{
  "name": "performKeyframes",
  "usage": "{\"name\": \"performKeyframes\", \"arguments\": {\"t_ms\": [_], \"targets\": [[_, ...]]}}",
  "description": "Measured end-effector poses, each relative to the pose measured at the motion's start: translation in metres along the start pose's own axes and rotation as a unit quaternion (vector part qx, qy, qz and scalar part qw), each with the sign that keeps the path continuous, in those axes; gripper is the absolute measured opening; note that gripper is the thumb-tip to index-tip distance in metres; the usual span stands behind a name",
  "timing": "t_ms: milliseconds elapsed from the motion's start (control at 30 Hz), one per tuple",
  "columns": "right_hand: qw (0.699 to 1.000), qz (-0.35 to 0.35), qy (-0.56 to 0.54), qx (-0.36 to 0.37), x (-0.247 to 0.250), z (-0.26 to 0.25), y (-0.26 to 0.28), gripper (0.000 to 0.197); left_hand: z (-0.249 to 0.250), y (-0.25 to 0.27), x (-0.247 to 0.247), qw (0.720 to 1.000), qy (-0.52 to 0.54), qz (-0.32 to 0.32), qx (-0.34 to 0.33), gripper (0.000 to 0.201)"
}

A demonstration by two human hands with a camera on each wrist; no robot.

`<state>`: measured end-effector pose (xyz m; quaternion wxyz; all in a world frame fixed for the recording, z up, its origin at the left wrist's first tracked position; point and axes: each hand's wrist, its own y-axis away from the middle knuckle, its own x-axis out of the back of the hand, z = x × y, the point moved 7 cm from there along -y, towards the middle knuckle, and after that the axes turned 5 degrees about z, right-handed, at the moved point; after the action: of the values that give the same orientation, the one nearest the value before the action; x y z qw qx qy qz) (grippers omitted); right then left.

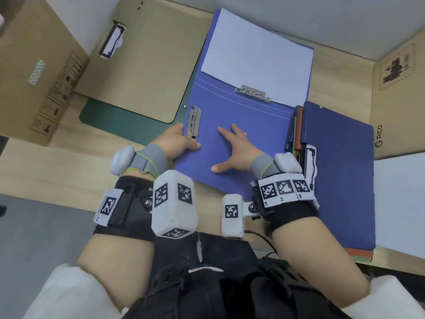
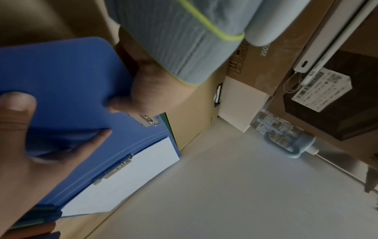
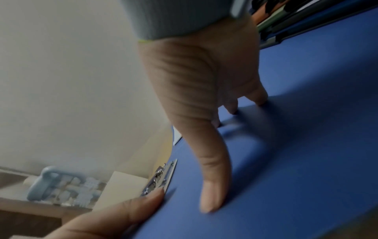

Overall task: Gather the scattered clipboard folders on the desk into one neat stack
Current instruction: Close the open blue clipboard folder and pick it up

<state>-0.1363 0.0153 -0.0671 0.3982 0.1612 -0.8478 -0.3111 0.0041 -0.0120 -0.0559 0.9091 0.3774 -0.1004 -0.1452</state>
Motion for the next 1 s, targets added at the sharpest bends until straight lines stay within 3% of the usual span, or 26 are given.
{"name": "performKeyframes", "arguments": {"t_ms": [167, 267, 533, 700, 800, 933, 1000], "targets": [[0.995, -0.075, -0.035, 0.058, 0.013, -0.012, 0.026, 0.117, 0.033, 0.006, -0.005, 0.998, 0.050, -0.036, -0.014, 0.039], [0.993, -0.080, -0.055, 0.074, 0.023, -0.011, 0.040, 0.125, 0.050, 0.006, -0.012, 0.996, 0.064, -0.053, -0.033, 0.032], [0.995, -0.094, 0.006, 0.027, 0.022, 0.011, 0.055, 0.129, 0.068, 0.006, -0.006, 0.990, 0.115, -0.046, -0.059, 0.015], [0.995, -0.093, 0.024, 0.013, 0.020, 0.007, 0.061, 0.125, 0.067, 0.007, 0.006, 0.983, 0.155, -0.078, -0.053, 0.023], [0.996, -0.057, 0.058, 0.024, 0.030, -0.003, 0.060, 0.102, 0.061, 0.007, 0.015, 0.976, 0.209, -0.047, -0.030, 0.020], [0.994, 0.019, 0.088, 0.064, 0.060, -0.034, 0.061, 0.034, 0.033, 0.002, 0.025, 0.936, 0.352, 0.007, 0.005, 0.028], [0.985, 0.055, 0.132, 0.097, 0.071, -0.057, 0.065, 0.024, 0.010, -0.002, 0.021, 0.915, 0.402, 0.030, 0.025, 0.023]]}}
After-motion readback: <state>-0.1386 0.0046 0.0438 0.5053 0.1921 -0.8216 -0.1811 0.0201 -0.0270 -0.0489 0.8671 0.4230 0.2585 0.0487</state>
